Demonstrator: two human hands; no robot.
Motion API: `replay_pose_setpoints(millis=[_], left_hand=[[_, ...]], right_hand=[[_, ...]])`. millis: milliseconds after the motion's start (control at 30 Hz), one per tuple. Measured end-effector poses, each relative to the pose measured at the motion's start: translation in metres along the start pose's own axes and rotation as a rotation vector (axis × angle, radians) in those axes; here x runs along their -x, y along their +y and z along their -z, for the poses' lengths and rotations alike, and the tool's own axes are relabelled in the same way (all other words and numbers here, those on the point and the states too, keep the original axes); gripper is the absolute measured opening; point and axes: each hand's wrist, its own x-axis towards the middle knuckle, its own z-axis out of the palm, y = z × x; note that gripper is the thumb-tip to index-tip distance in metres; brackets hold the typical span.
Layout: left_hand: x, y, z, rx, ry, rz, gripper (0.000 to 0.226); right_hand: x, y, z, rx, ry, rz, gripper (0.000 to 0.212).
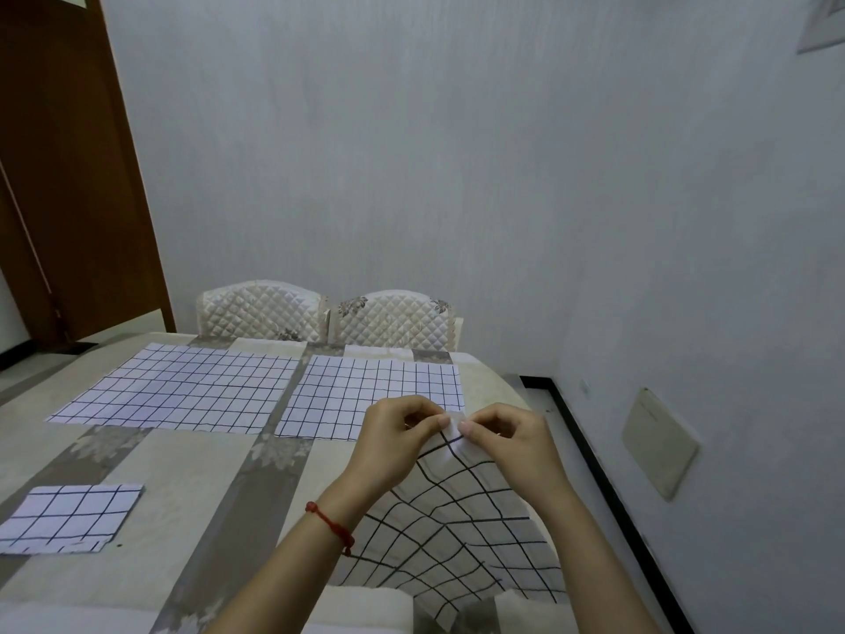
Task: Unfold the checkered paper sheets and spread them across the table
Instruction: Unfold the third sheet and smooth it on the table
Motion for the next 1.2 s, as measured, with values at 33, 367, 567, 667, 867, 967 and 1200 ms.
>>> replay_pose_setpoints(millis=[33,367,567,667,867,967,1200], left_hand=[[-0.0001,0.0003,0.0003,-0.014,-0.003,-0.011,0.009],[0.001,0.0018,-0.0004,-0.055,0.016,-0.071,0.008],[0.0047,-0.001,-0.0005,-0.026,0.031,-0.066,0.003],[0.0064,-0.0018,-0.0013,-0.018,0.032,-0.054,0.006],[0.0072,0.0002,-0.0002,-0.01,-0.003,-0.055,0.011],[0.0075,-0.0006,-0.0001,-0.004,-0.026,-0.067,0.012],[0.0094,0.0011,0.0011,0.031,-0.062,-0.095,0.02]], right_hand=[[-0.0001,-0.0004,0.0002,-0.001,-0.013,0.001,0.007],[-0.0026,-0.0006,-0.0001,0.028,-0.08,-0.014,0.015],[-0.001,-0.0004,-0.0006,0.004,-0.048,-0.015,0.012],[0.0001,-0.0014,-0.0003,-0.036,-0.045,-0.016,0.013],[0.0009,-0.0084,0.0015,-0.111,-0.146,-0.016,0.017],[0.0012,-0.01,0.0031,-0.153,-0.174,-0.034,0.019],[0.0003,-0.0071,0.0046,-0.243,-0.177,-0.061,0.015]])
